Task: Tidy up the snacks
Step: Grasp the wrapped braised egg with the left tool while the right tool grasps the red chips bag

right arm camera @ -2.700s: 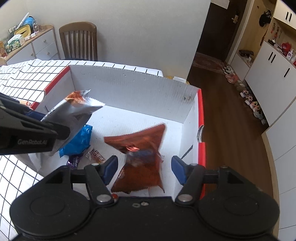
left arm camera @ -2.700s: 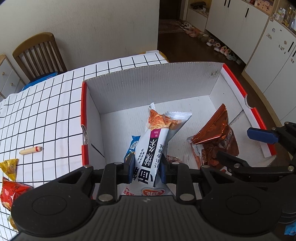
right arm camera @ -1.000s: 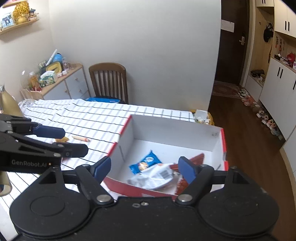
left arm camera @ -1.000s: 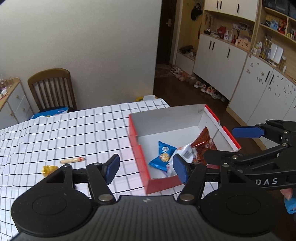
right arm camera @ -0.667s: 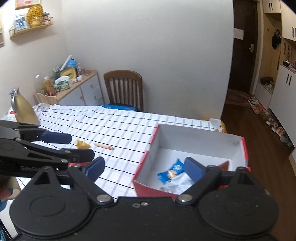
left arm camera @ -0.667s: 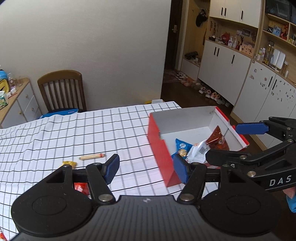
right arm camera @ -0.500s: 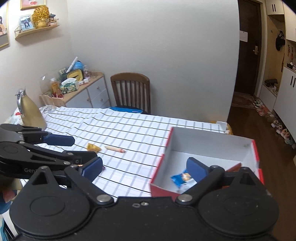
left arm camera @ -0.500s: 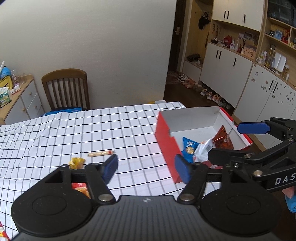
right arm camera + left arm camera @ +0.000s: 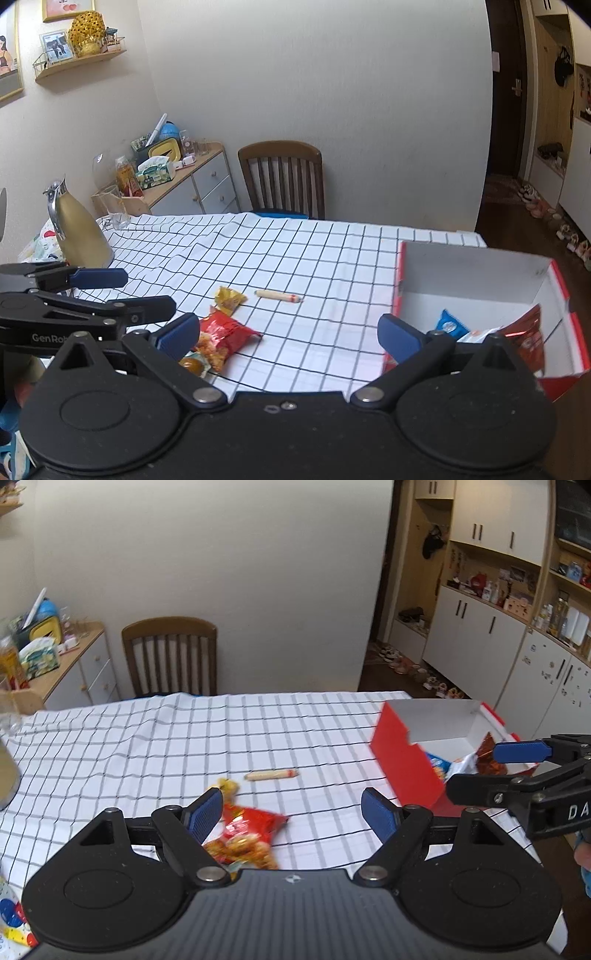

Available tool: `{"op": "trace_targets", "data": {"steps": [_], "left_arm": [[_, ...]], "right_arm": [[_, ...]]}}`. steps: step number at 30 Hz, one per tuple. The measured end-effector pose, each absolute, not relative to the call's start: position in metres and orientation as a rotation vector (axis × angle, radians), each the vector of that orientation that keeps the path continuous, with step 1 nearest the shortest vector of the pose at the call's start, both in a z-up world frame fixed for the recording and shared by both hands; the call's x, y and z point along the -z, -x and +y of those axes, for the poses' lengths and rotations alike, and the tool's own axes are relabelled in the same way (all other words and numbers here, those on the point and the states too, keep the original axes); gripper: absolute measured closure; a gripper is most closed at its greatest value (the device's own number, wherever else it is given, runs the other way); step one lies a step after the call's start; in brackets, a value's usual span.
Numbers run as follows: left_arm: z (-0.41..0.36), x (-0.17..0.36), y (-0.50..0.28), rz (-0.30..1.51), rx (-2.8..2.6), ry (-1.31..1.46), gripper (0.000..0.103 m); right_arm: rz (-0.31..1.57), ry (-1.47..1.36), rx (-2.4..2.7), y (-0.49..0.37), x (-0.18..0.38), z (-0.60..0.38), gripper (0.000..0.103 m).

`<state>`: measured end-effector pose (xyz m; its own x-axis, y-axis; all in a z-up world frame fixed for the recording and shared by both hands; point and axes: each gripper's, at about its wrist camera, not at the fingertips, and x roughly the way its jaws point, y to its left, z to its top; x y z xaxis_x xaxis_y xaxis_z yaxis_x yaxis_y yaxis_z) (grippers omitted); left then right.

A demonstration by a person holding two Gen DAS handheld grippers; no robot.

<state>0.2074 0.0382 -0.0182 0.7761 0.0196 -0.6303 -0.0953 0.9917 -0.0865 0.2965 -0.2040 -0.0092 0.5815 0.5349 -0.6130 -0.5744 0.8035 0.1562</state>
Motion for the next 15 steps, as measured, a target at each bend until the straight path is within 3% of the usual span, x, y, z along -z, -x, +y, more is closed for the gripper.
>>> {"op": "trace_targets", "data": {"steps": [15], "left_arm": [[0.094, 0.079, -0.191, 0.746, -0.093, 0.121, 0.021]], "right_arm": [[0.786, 0.056, -0.581, -0.294, 0.04, -0.138, 0.0]]}}
